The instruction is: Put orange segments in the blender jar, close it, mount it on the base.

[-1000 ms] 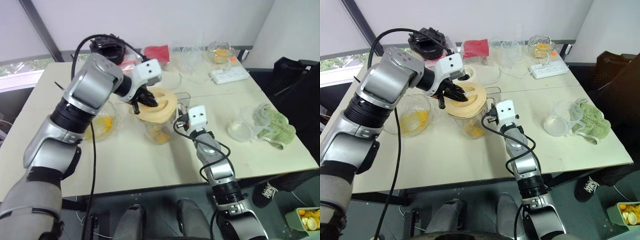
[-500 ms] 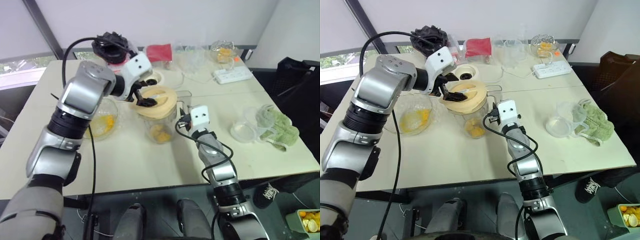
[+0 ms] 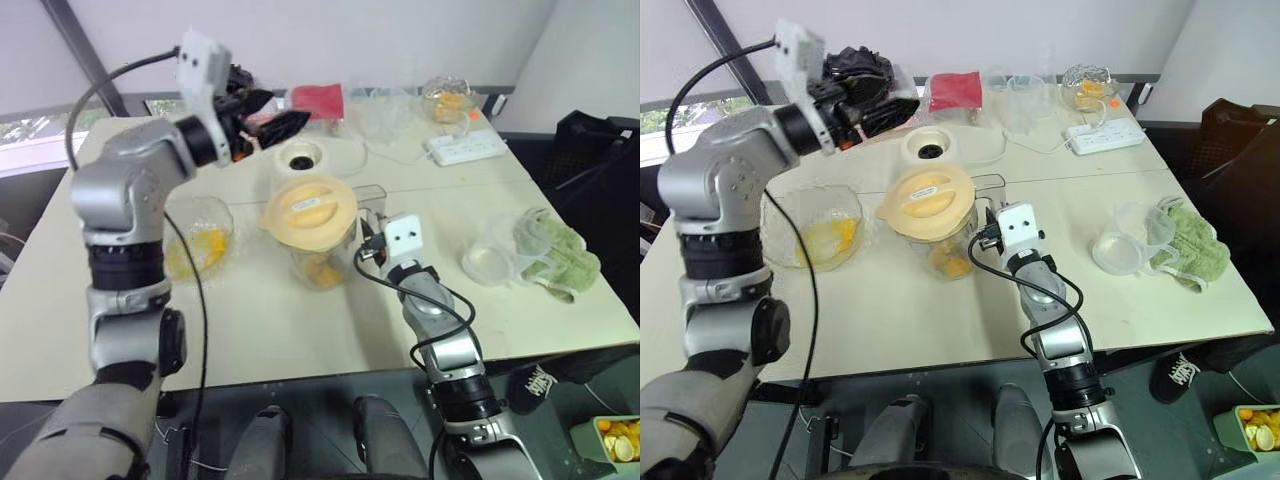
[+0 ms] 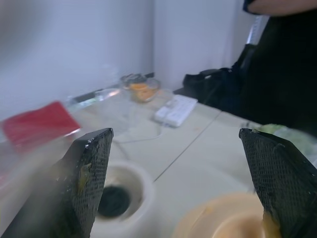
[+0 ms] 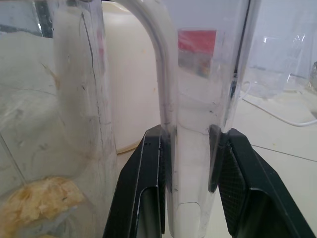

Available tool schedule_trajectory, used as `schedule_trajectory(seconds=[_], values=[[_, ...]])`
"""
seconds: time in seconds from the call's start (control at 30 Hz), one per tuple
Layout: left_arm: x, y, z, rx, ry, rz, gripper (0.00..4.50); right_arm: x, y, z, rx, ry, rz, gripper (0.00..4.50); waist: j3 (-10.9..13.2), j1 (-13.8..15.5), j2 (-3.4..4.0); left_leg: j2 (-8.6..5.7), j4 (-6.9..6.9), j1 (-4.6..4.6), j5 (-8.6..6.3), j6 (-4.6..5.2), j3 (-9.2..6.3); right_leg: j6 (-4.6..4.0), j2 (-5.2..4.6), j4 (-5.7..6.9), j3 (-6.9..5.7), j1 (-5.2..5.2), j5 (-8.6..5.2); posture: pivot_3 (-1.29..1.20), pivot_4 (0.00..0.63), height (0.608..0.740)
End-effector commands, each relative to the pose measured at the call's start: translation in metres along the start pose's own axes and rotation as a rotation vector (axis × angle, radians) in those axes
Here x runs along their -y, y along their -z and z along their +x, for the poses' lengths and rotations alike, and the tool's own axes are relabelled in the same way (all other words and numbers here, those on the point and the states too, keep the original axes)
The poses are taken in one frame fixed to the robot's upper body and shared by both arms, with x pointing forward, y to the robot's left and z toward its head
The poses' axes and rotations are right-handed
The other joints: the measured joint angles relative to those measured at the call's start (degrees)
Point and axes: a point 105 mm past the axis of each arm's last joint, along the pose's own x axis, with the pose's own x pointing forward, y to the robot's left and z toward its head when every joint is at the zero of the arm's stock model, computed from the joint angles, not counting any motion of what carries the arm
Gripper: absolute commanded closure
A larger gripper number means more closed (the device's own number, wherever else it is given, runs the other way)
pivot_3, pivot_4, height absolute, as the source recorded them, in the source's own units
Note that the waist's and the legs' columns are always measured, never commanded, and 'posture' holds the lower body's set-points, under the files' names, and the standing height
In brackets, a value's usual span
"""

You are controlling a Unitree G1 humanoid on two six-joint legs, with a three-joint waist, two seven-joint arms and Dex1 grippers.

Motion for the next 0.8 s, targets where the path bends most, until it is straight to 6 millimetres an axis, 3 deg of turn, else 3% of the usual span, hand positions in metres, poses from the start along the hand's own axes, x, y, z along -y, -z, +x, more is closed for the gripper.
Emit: schedule_trajectory(seconds=[0.03, 0.17, 0.27, 0.37, 0.5, 0.63, 0.8], values=[[-0.011, 0.010, -0.037, 0.034, -0.110, 0.176, 0.29, 0.015, -0.024, -0.007, 0.073, 0.046, 0.056, 3.68, -0.01, 0.10, 0.01, 0.00, -0.04, 0.01, 0.00, 0.00, 0.03, 0.00, 0.00, 0.00, 0.04, -0.02, 0.00, 0.00, 0.150, 0.740], [-0.010, 0.045, -0.072, -0.011, -0.220, 0.205, 0.29, 0.031, -0.043, -0.013, 0.098, 0.090, 0.107, 3.68, 0.04, 0.52, -0.06, -0.01, -0.27, -0.13, 0.15, -0.27, 0.12, -0.02, -0.04, -0.04, 0.18, -0.27, 0.01, 0.00, 0.150, 0.740], [0.000, 0.065, -0.083, -0.035, -0.273, 0.182, 0.29, 0.049, -0.054, -0.020, 0.100, 0.122, 0.118, 3.68, 0.05, 1.14, -0.08, -0.04, -0.26, -0.40, 0.20, -0.35, 0.09, -0.04, -0.08, -0.07, 0.16, -0.48, 0.03, 0.00, 0.150, 0.740], [0.014, 0.087, -0.093, -0.053, -0.301, 0.130, 0.29, 0.062, -0.092, -0.018, 0.140, 0.151, 0.126, 3.68, 0.07, 1.70, -0.04, -0.04, -0.23, -0.45, 0.21, -0.36, 0.13, -0.06, -0.08, -0.17, 0.16, -0.48, 0.04, 0.00, 0.150, 0.740], [0.043, 0.103, -0.083, -0.046, -0.266, 0.101, 0.29, 0.083, -0.144, -0.004, 0.181, 0.157, 0.059, 3.68, 0.10, 1.77, 0.00, -0.03, -0.22, -0.47, 0.24, -0.39, 0.16, -0.13, -0.08, -0.19, 0.16, -0.51, 0.07, 0.00, 0.150, 0.740], [0.055, 0.111, -0.080, -0.038, -0.269, 0.094, 0.29, 0.090, -0.190, 0.023, 0.215, 0.136, 0.010, 3.68, 0.09, 1.47, 0.01, -0.01, -0.24, -0.48, 0.24, -0.39, 0.12, -0.14, -0.07, -0.19, 0.07, -0.51, 0.07, 0.00, 0.150, 0.740], [0.061, 0.116, -0.084, -0.031, -0.302, 0.111, 0.29, 0.086, -0.216, 0.058, 0.222, 0.116, 0.025, 3.68, 0.08, 1.35, 0.01, 0.00, -0.38, -0.48, 0.24, -0.39, 0.16, -0.15, -0.07, -0.35, 0.07, -0.52, 0.08, 0.00, 0.150, 0.740]])
